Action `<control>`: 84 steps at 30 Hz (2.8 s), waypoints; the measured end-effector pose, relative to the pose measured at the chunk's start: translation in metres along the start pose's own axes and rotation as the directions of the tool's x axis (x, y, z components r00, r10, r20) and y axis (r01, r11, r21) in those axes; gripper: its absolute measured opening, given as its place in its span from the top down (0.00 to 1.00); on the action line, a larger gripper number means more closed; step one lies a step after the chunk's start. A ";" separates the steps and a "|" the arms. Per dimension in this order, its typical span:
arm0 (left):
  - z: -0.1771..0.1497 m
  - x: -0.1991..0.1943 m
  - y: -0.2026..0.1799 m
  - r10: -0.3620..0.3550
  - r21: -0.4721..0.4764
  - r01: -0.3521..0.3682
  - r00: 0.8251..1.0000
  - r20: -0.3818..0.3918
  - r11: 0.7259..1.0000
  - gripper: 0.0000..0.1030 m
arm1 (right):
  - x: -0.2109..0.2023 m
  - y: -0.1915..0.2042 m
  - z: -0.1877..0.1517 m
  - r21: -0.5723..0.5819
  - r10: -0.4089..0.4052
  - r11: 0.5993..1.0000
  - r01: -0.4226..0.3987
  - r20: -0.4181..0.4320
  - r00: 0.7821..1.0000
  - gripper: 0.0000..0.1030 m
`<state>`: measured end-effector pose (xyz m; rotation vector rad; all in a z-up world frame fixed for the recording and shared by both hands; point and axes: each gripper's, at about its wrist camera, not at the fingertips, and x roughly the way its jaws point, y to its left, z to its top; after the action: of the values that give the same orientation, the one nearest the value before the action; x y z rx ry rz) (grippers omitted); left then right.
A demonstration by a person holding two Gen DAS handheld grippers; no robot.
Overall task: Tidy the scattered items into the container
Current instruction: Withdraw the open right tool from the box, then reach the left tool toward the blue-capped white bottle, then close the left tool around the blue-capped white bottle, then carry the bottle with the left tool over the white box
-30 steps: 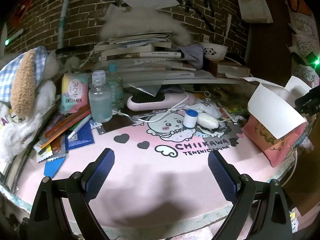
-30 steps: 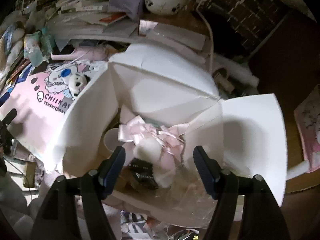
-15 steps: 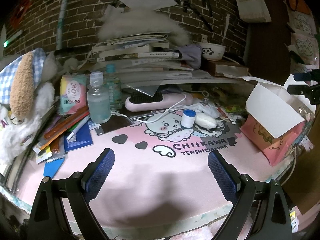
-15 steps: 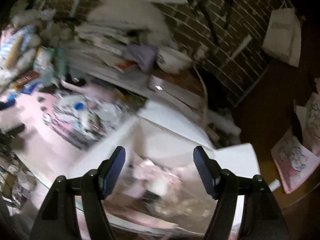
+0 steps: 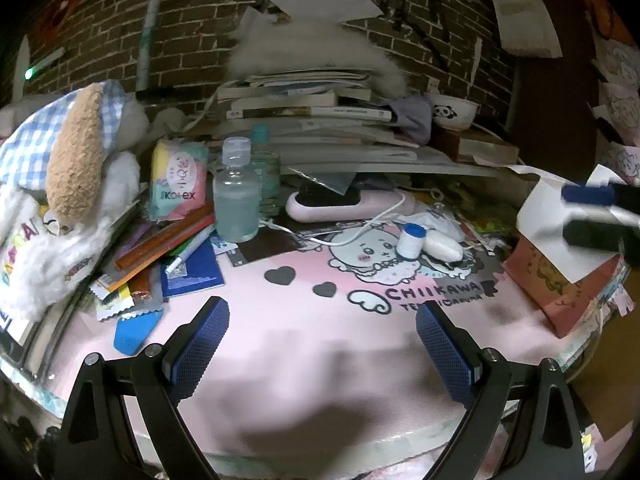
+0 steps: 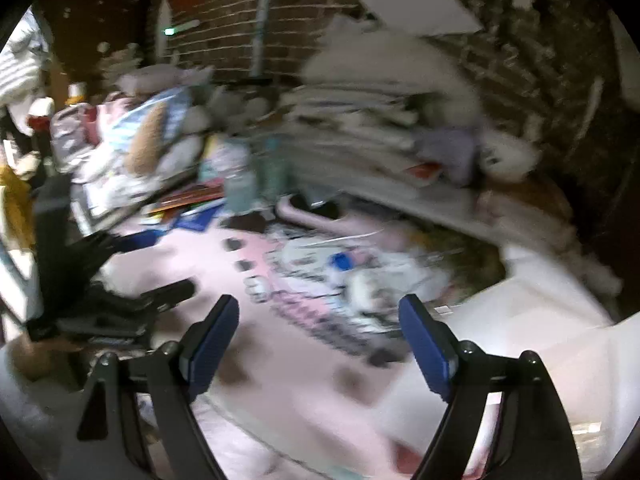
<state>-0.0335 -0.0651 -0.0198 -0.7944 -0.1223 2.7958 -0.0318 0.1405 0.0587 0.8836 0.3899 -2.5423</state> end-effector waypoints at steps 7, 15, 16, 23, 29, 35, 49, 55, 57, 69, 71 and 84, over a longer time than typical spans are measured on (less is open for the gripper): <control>0.010 0.024 0.005 -0.097 0.003 0.097 0.995 -0.024 0.995 0.09 | 0.025 0.014 -0.031 0.067 0.136 0.989 -0.133 -0.030 0.990 0.22; 0.026 0.054 -0.019 -0.170 0.064 0.173 0.984 -0.062 0.983 0.10 | 0.033 0.012 -0.063 0.124 0.160 0.980 -0.154 -0.040 0.986 0.22; 0.028 0.058 -0.023 -0.177 0.071 0.182 0.982 -0.069 0.981 0.10 | 0.034 0.012 -0.067 0.130 0.166 0.979 -0.159 -0.042 0.985 0.22; 0.043 0.086 -0.049 -0.202 0.132 0.219 0.971 -0.131 0.967 0.24 | 0.038 0.003 -0.090 0.202 0.201 0.961 -0.189 -0.040 0.979 0.22; 0.052 0.114 -0.074 -0.204 0.192 0.244 0.957 -0.208 0.950 0.40 | 0.040 -0.006 -0.098 0.230 0.207 0.954 -0.194 -0.033 0.978 0.22; 0.056 0.136 -0.090 -0.183 0.224 0.247 0.945 -0.271 0.943 0.50 | 0.042 -0.014 -0.103 0.250 0.222 0.945 -0.208 -0.026 0.975 0.22; 0.059 0.163 -0.098 -0.111 0.253 0.202 0.937 -0.330 0.946 0.65 | 0.045 -0.020 -0.107 0.235 0.244 0.943 -0.236 -0.002 0.970 0.22; 0.057 0.165 -0.102 -0.104 0.264 0.205 0.930 -0.351 0.943 0.78 | 0.044 -0.020 -0.107 0.235 0.248 0.942 -0.241 0.003 0.969 0.22; 0.057 0.163 -0.103 -0.104 0.267 0.205 0.931 -0.349 0.942 0.78 | 0.044 -0.020 -0.107 0.236 0.248 0.941 -0.242 0.003 0.969 0.22; 0.063 0.133 -0.101 -0.102 0.280 0.192 0.946 -0.308 0.941 0.78 | 0.044 -0.021 -0.108 0.255 0.231 0.940 -0.226 0.010 0.973 0.22; 0.067 0.122 -0.103 -0.105 0.291 0.193 0.951 -0.290 0.937 0.78 | 0.043 -0.021 -0.108 0.263 0.230 0.938 -0.225 0.013 0.973 0.22; 0.090 0.064 -0.148 -0.255 0.347 0.314 0.945 -0.207 0.884 0.78 | 0.035 -0.025 -0.112 0.306 0.125 0.943 -0.130 0.037 0.991 0.22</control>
<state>-0.1042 0.0929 0.0449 -0.8159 0.2940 2.3620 -0.0099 0.1962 -0.0456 0.9613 -0.0739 -2.5258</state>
